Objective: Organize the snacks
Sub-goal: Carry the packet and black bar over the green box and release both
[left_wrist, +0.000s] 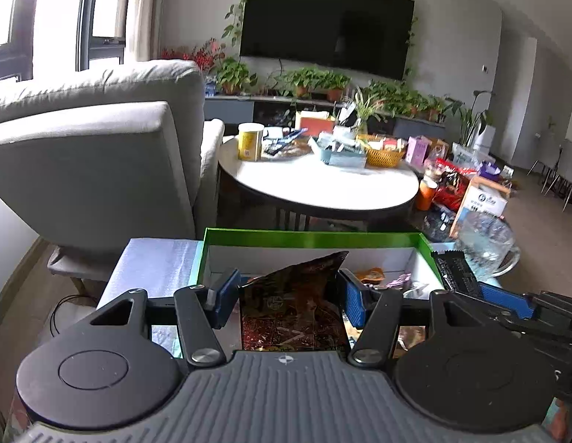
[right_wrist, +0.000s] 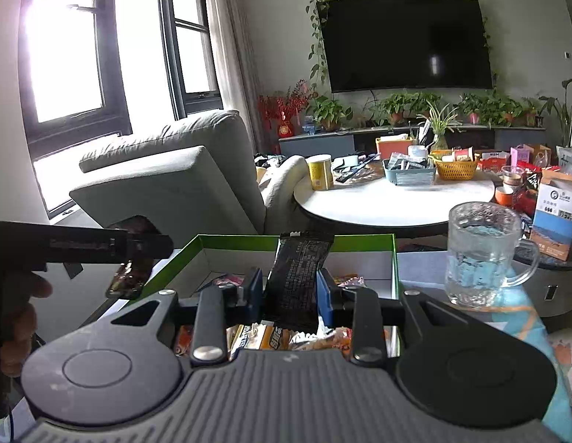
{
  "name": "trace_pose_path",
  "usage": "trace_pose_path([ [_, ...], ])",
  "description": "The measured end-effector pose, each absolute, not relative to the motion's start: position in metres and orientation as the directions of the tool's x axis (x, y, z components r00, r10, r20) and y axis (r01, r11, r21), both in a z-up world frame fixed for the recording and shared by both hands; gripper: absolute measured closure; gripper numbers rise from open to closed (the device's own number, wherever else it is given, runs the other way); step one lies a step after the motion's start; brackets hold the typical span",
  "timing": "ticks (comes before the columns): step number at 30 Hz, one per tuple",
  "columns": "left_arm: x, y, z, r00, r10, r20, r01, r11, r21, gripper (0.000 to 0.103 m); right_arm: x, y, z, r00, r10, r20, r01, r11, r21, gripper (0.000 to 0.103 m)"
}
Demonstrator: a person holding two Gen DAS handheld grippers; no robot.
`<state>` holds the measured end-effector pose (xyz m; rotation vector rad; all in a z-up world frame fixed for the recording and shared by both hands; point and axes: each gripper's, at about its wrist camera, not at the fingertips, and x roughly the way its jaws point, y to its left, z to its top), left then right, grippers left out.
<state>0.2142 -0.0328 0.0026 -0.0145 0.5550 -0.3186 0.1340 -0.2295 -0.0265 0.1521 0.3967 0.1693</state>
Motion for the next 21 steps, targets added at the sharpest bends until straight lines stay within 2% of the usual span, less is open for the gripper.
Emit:
trace_pose_path([
  [10, 0.241, -0.041, -0.021, 0.753, -0.265, -0.602, 0.268, 0.959, -0.088, 0.048, 0.149, -0.232, -0.040, 0.890, 0.203, -0.409, -0.126, 0.970, 0.207, 0.069],
  [13, 0.243, -0.044, -0.023, 0.750, -0.242, -0.616, 0.260, 0.964, -0.062, 0.044, 0.151, -0.233, -0.041, 0.888, 0.194, -0.417, -0.113, 0.971, 0.211, 0.068],
  [14, 0.242, -0.045, -0.022, 0.754, -0.233, -0.614, 0.256, 0.965, -0.051, 0.039, 0.151, -0.233, -0.041, 0.887, 0.192, -0.419, -0.110, 0.971, 0.211, 0.067],
  [16, 0.241, -0.044, -0.021, 0.763, -0.223, -0.606, 0.253, 0.967, -0.038, 0.036, 0.150, -0.233, -0.041, 0.888, 0.182, -0.422, -0.099, 0.972, 0.212, 0.049],
  [21, 0.227, -0.035, -0.012, 0.778, -0.206, -0.593, 0.232, 0.972, -0.034, 0.036, 0.144, -0.236, -0.038, 0.897, 0.169, -0.408, -0.084, 0.972, 0.220, 0.044],
])
